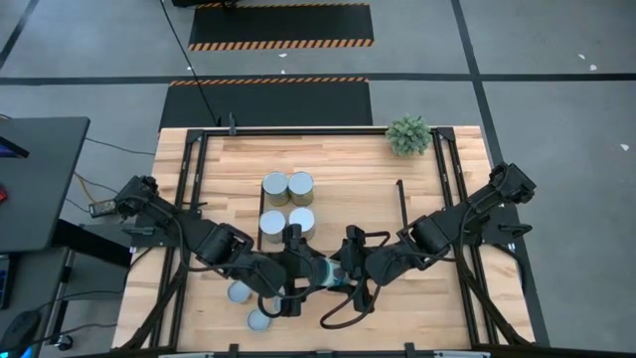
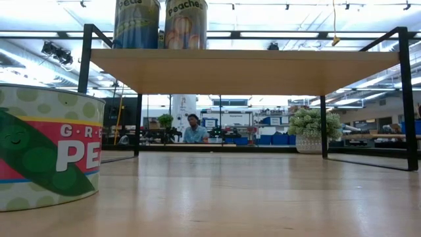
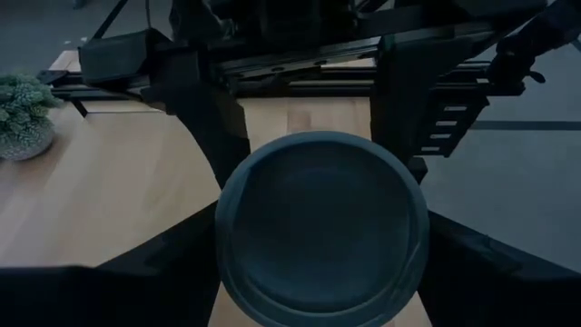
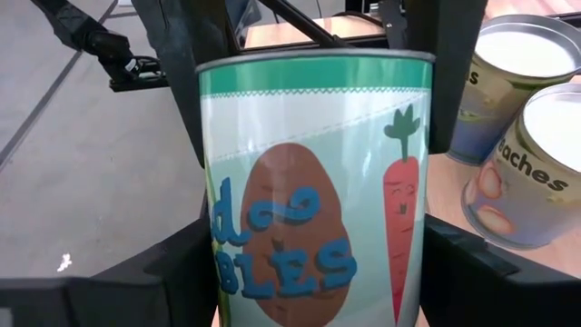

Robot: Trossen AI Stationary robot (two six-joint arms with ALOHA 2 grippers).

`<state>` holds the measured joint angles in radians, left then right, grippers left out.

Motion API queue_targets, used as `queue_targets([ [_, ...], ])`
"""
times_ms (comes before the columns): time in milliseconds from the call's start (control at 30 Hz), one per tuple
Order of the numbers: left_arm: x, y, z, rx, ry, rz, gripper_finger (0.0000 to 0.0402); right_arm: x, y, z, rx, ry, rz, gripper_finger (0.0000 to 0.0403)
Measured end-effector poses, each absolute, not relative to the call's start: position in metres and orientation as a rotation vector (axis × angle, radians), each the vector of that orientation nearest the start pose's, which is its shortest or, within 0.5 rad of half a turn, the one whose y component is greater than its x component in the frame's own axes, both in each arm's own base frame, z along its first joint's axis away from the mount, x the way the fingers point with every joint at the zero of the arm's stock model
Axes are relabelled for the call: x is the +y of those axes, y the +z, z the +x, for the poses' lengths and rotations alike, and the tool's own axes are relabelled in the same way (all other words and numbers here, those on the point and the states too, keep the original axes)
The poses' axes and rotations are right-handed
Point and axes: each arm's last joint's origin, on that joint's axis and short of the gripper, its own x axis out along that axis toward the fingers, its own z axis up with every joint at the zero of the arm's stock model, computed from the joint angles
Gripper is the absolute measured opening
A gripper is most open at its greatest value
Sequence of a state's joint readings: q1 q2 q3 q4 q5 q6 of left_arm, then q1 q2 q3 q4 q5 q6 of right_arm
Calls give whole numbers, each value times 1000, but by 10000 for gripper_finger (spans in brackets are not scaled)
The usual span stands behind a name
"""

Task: Pick and place cans onto a shelf
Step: Put the canned mix vegetable on the shelf

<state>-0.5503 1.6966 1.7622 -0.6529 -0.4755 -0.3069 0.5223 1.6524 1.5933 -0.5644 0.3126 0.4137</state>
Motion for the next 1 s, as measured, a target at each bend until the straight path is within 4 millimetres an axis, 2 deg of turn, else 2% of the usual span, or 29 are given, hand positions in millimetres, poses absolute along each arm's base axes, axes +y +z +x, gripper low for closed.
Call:
queue_targets([
  [167,-182,391,323,505,31,-11,306,173,359,323,595,85,126,296],
  [400,-171,405,313,468,65,-36,316,165,370,321,551,73,118,296],
  [867,-145,413,318,474,46,-80,321,153,378,314,561,72,122,296],
  [1000,-133,415,324,480,16,-187,369,153,375,312,592,80,105,297],
])
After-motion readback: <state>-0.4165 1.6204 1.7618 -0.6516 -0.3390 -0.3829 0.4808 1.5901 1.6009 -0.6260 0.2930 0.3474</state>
